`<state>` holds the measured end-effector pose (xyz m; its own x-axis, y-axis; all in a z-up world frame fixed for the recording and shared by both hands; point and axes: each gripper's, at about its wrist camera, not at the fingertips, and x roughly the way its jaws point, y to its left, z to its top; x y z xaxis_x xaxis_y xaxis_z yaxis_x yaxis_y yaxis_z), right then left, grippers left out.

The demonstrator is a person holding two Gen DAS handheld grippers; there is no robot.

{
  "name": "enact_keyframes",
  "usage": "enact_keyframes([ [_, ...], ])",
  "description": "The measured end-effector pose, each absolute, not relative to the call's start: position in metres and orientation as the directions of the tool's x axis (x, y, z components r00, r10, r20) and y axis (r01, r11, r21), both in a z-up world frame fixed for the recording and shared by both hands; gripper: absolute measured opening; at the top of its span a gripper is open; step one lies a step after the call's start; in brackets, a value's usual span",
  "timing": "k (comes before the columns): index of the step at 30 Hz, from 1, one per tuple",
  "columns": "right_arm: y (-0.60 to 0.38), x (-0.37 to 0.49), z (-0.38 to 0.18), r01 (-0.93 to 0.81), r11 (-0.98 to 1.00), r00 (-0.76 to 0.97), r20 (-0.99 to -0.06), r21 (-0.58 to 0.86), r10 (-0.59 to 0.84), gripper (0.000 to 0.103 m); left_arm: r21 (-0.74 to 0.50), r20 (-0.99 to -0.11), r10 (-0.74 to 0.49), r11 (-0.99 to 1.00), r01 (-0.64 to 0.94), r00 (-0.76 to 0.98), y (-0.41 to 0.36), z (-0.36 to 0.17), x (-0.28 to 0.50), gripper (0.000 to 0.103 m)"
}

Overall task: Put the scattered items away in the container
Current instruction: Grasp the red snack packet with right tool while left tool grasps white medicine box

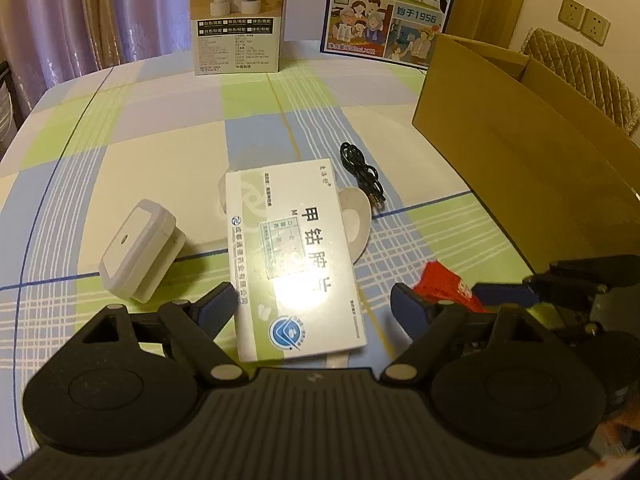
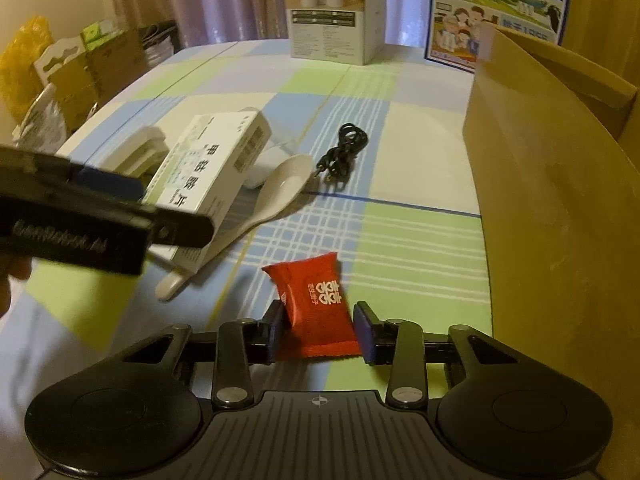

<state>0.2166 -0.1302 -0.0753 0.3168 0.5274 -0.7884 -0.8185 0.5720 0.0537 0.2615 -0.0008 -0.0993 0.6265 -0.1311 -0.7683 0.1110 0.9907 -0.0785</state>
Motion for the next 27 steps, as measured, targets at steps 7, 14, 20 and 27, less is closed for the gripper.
enact_keyframes([
  [7,-0.132,0.214,-0.076,-0.817,0.573,0.308,-0.788,0.069,0.533,0.032,-0.029,-0.764,-0.091,0.994,0.106,0.639,-0.004,-0.096,0.269,0.054],
  [14,-0.135,0.213,-0.075,-0.81,0.58,0.301,-0.789,0.085,0.535,0.032,0.022,-0.765,-0.084,0.988,0.156,0.639,-0.017,-0.092,0.264,0.027],
  [20,-0.137,0.214,-0.074,-0.803,0.588,0.296,-0.787,0.102,0.541,0.032,0.009,-0.754,-0.08,0.991,0.132,0.652,-0.007,-0.095,0.259,0.048],
  [27,-0.137,0.218,-0.076,-0.801,0.589,0.3,-0.784,0.102,0.543,0.032,-0.006,-0.76,-0.09,0.991,0.131,0.644,-0.002,-0.101,0.271,0.072],
])
